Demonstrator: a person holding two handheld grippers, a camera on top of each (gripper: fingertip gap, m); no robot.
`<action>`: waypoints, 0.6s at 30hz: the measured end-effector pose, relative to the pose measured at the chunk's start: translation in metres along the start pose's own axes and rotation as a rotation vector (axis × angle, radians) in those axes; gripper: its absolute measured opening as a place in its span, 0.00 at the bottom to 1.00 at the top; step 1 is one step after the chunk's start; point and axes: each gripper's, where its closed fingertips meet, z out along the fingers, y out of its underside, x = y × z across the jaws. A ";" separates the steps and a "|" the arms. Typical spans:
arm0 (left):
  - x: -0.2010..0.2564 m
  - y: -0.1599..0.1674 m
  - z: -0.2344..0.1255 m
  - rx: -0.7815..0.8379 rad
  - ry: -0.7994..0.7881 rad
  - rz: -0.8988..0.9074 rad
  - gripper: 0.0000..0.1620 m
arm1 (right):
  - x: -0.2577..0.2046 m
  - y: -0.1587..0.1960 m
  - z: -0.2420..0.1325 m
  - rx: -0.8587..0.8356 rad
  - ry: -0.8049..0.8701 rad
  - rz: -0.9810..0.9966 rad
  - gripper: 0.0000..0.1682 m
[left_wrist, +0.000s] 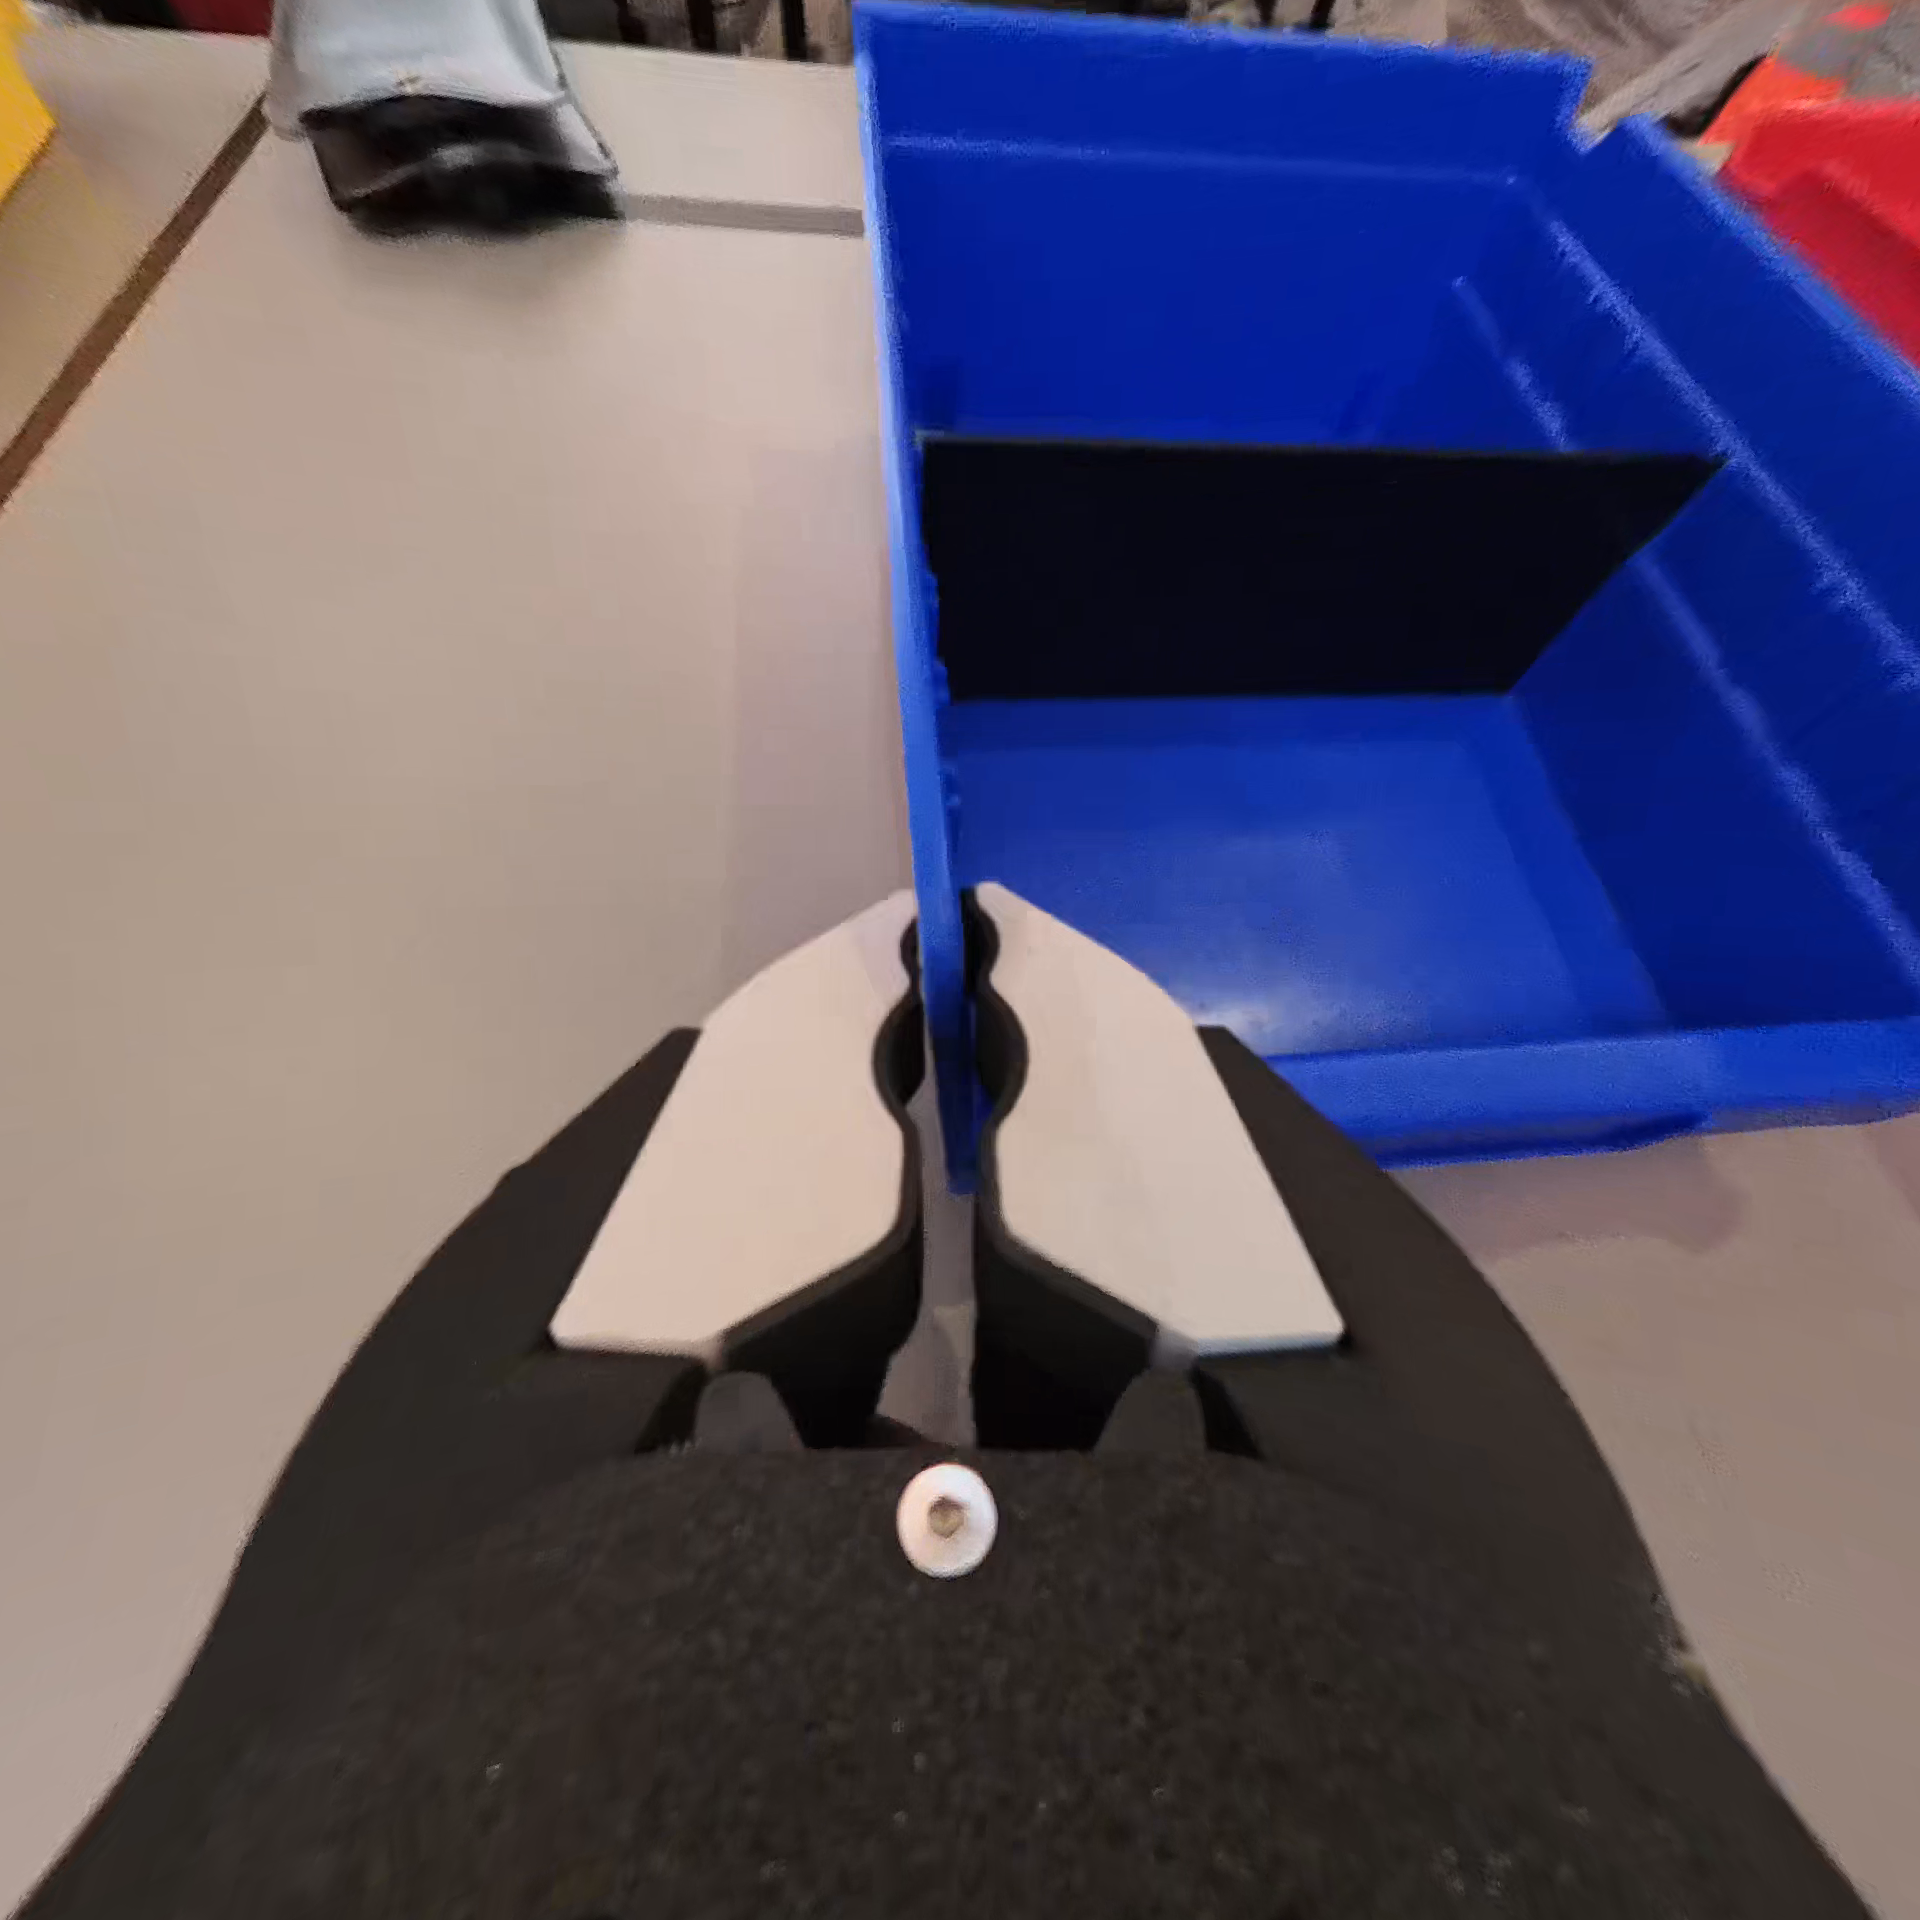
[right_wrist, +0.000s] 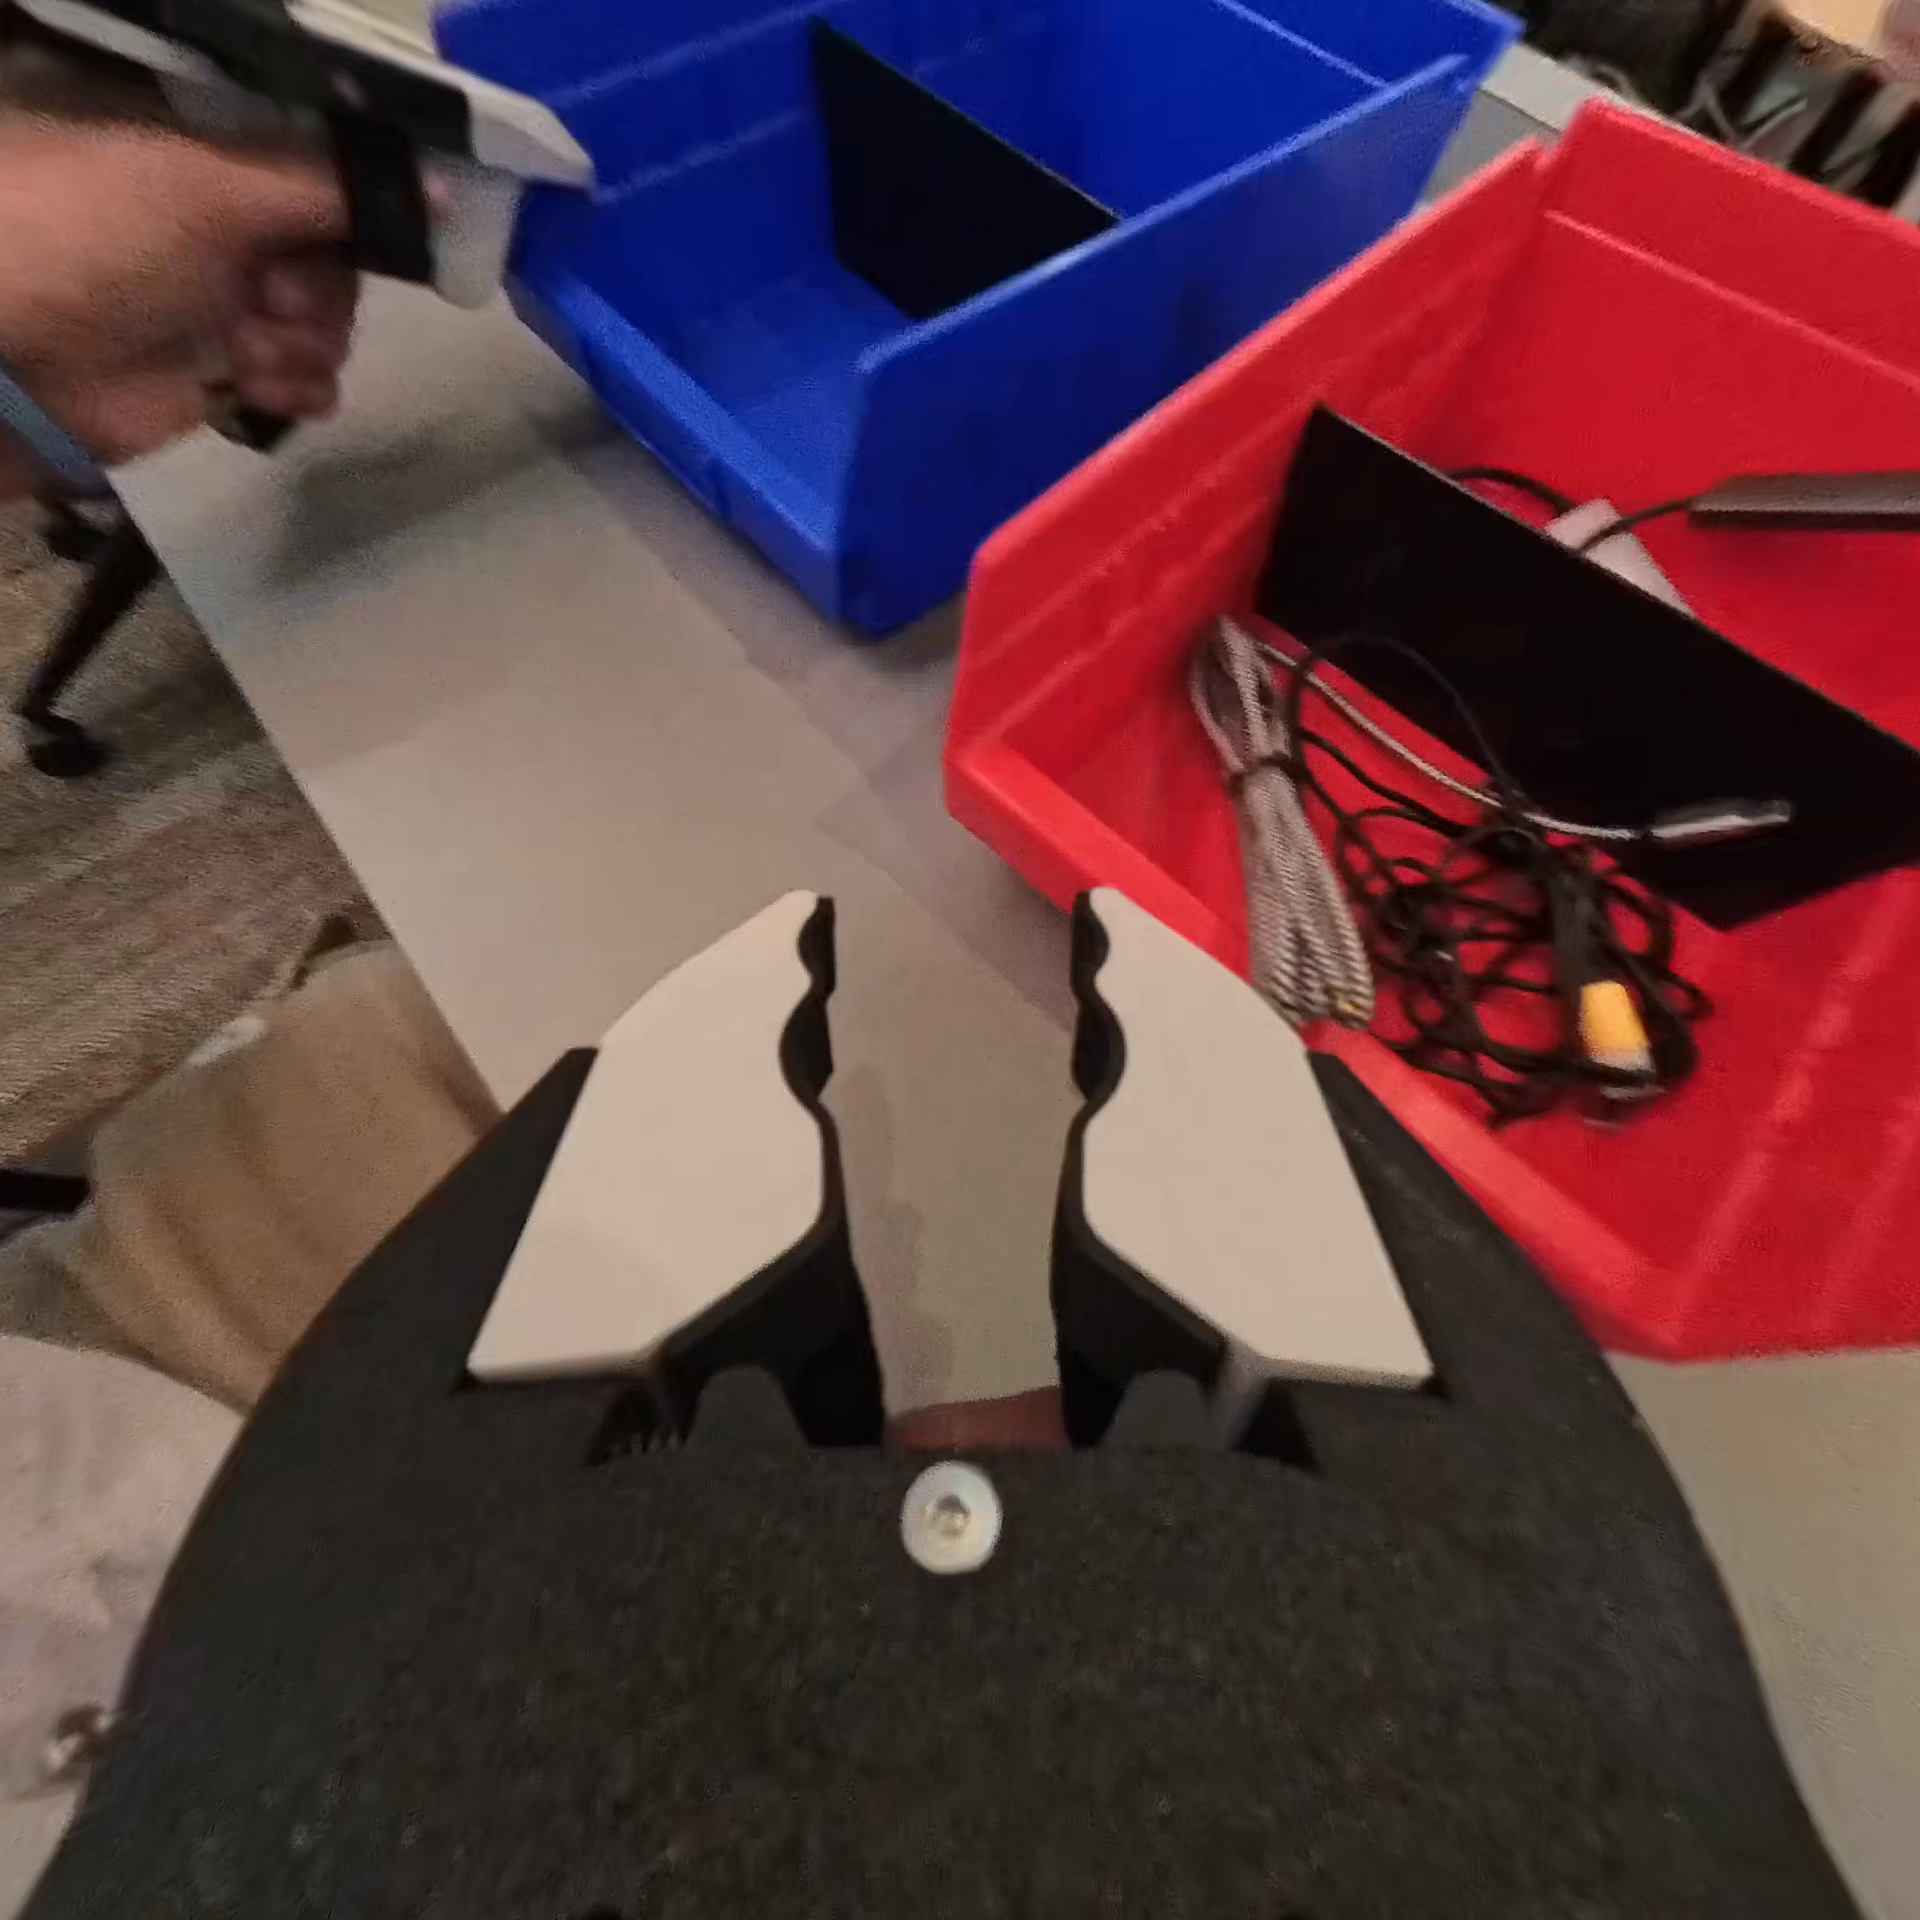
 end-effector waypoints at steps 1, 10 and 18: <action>0.001 0.003 -0.005 0.016 -0.021 -0.016 0.02 | -0.013 -0.005 0.008 0.014 -0.032 0.039 0.30; 0.042 0.064 -0.104 -0.028 -0.130 -0.042 0.02 | -0.068 -0.023 0.073 0.105 0.019 0.219 0.33; 0.077 0.061 -0.158 0.125 -0.254 0.079 0.03 | -0.047 -0.023 0.068 0.058 0.213 0.207 0.03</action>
